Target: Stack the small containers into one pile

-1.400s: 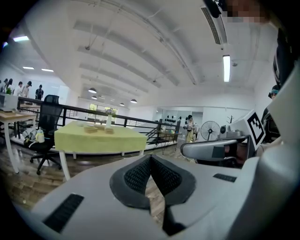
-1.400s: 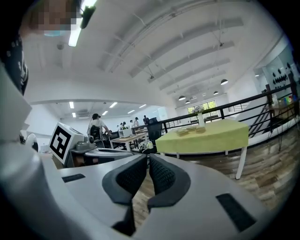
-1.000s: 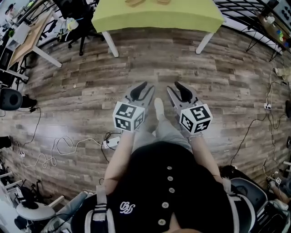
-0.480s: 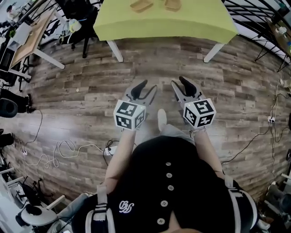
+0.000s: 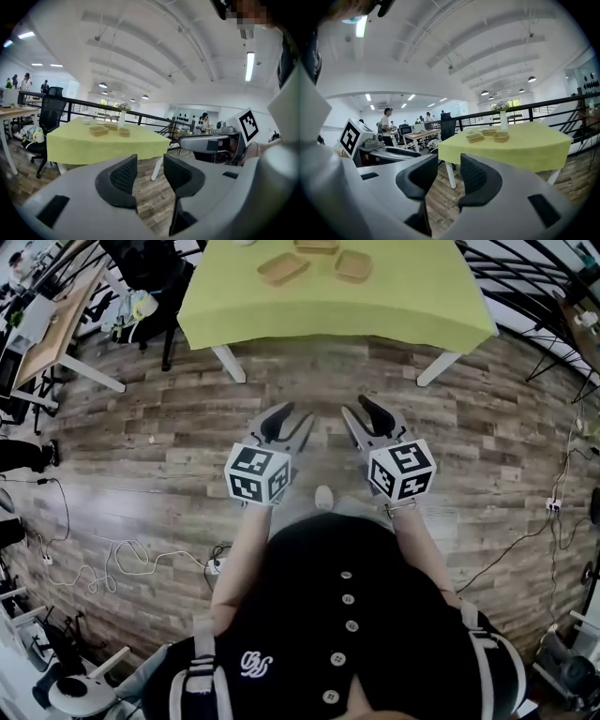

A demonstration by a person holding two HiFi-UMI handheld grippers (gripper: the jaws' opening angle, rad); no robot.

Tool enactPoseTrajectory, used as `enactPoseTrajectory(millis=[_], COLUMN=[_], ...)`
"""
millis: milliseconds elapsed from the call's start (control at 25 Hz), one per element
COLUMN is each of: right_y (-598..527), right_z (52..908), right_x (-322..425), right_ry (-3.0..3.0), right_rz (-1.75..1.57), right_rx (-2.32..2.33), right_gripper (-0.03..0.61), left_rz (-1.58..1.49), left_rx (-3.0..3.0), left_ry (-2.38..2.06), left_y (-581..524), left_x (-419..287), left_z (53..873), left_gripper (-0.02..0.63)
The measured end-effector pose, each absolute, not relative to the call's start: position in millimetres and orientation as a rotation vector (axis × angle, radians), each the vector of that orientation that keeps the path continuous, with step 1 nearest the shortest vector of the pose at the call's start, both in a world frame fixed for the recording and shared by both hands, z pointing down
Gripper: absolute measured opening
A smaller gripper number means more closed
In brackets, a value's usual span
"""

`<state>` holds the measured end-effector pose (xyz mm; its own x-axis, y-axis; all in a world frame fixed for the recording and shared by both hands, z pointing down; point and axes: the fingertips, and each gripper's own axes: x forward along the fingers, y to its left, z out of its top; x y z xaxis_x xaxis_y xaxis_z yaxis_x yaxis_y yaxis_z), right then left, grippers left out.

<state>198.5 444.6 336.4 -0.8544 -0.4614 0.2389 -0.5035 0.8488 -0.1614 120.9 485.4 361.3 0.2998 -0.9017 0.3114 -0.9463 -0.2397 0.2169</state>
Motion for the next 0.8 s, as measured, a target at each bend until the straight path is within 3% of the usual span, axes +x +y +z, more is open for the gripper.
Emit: enactPoseTrajectory(millis=[800], right_y=[290], right_z=[355], right_x=[128], right_ry=[-2.760], right_rz=[0.361], right_rx=[0.864], right_gripper=[0.150], left_rz=[0.187], left_rx=[2.270], left_ry=[-1.485], left_y=[320], left_x=[52], left_z=[384], left_gripper=[0.189])
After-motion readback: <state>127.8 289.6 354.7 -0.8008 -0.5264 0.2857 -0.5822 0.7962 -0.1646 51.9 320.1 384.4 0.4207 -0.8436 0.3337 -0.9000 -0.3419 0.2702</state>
